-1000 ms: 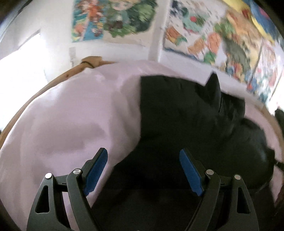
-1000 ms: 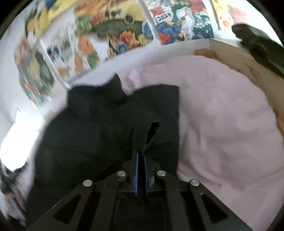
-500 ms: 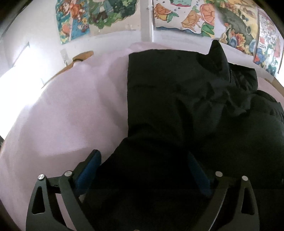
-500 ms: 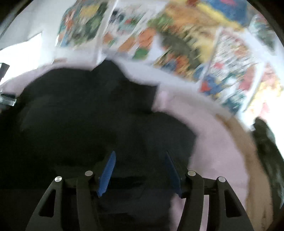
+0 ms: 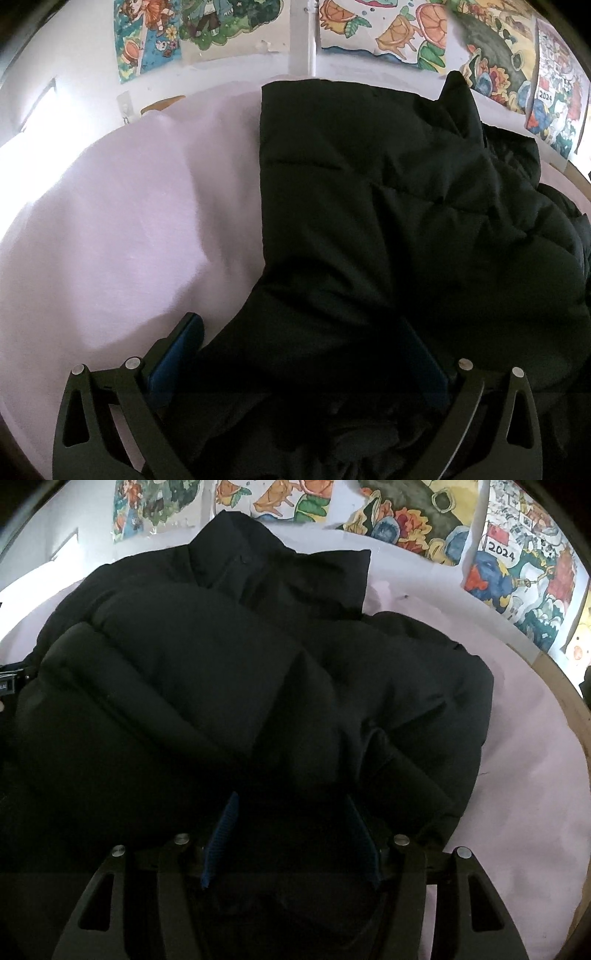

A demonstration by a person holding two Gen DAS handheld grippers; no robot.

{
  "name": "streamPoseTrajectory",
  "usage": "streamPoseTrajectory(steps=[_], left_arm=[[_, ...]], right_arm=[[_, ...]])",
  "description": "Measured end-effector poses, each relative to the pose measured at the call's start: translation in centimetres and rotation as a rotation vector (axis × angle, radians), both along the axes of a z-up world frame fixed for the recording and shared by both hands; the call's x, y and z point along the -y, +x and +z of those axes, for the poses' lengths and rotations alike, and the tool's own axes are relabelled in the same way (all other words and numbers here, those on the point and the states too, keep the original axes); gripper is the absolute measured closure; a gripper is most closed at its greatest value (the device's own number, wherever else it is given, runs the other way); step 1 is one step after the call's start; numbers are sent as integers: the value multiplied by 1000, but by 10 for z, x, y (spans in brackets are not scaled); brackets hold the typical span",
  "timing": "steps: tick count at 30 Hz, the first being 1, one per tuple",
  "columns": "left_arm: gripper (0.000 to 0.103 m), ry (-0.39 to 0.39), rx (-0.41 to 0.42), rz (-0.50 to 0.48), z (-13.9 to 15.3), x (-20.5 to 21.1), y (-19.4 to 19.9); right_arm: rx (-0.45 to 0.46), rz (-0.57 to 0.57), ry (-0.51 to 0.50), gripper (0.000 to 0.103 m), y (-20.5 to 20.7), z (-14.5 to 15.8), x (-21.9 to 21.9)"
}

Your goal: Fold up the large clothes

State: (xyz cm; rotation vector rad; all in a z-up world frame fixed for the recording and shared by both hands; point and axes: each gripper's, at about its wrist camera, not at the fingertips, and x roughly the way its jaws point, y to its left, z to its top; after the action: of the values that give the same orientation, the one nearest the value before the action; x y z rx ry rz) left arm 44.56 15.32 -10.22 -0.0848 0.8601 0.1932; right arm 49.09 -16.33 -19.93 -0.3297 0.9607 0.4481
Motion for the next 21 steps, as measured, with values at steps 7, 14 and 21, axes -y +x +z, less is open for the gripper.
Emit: streamPoseTrajectory(steps=[7, 14, 21], left_arm=[[1, 17, 22, 48, 22, -6, -9], [1, 36, 127, 6, 84, 9, -17], [1, 56, 174, -191, 137, 52, 45]], right_arm=[[15, -38, 45, 37, -9, 22, 6], [-6, -73, 239, 31, 0, 70, 15], [33, -82, 312, 21, 38, 109, -4]])
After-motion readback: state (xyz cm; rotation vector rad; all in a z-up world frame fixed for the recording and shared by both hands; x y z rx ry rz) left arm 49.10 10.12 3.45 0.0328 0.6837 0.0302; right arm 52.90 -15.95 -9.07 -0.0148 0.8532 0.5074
